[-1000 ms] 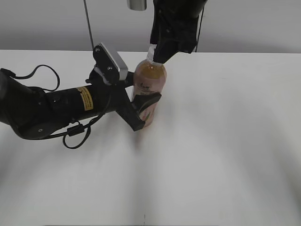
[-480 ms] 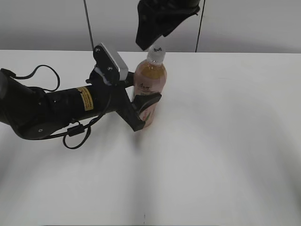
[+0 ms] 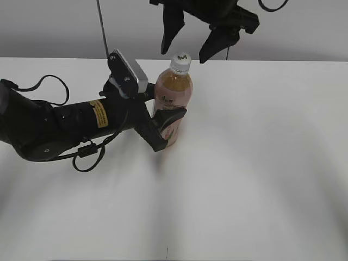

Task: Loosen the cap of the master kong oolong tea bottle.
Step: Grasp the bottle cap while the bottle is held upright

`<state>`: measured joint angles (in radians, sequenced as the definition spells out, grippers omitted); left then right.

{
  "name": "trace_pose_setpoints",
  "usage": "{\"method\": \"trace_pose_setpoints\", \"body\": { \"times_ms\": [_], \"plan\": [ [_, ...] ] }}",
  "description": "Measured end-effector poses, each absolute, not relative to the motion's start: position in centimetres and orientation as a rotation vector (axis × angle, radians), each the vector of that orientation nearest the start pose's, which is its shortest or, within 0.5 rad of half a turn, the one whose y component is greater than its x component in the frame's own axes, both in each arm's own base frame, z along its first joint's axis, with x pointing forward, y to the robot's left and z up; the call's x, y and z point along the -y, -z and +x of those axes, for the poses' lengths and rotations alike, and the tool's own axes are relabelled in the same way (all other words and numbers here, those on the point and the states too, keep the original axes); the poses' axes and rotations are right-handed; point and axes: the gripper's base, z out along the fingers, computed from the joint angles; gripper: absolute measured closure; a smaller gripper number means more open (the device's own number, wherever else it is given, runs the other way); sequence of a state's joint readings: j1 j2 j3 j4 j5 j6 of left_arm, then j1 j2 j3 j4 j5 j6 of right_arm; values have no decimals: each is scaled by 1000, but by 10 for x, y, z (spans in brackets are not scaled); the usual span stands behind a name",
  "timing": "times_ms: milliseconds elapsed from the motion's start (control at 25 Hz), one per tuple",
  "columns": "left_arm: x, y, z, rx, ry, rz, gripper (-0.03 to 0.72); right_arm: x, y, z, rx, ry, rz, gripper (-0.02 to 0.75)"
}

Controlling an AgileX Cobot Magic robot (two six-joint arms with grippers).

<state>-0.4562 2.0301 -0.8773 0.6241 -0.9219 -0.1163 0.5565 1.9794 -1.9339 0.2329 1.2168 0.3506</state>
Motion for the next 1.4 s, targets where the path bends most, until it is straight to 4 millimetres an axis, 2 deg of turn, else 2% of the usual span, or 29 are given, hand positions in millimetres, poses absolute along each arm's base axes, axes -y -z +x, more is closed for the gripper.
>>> {"method": "trace_pose_setpoints", "body": {
  "times_ms": [160, 240, 440, 640, 800, 920, 1040, 1160, 1240, 1400],
  "plan": [
    [205, -131, 321, -1538, 554, 976, 290, -247, -311, 358, -2850, -563, -212, 215],
    [205, -131, 321, -1538, 554, 976, 290, -248, -310, 359, -2853, -561, -210, 243],
    [205, -131, 321, -1538, 554, 976, 290, -247, -310, 359, -2854, -553, -206, 368],
    [205, -131, 321, -1539, 555, 976, 290, -247, -310, 359, -2853, -549, -209, 402],
    [205, -131, 321, -1538, 554, 976, 290, -247, -310, 359, -2840, -539, -279, 459],
    [205, -131, 321, -1538, 554, 977, 290, -247, -310, 359, -2815, -526, -391, 461],
    [205, -130, 321, -1539, 554, 977, 290, -247, -310, 359, -2751, -494, -618, 461],
    [205, -130, 321, -1539, 554, 977, 290, -248, -310, 359, -2589, -427, -1015, 461],
    [205, -130, 321, -1540, 553, 979, 290, -248, -310, 359, -2407, -361, -1336, 461],
    [205, -130, 321, -1540, 552, 980, 290, -248, -310, 358, -2001, -234, -1834, 461]
  ]
}}
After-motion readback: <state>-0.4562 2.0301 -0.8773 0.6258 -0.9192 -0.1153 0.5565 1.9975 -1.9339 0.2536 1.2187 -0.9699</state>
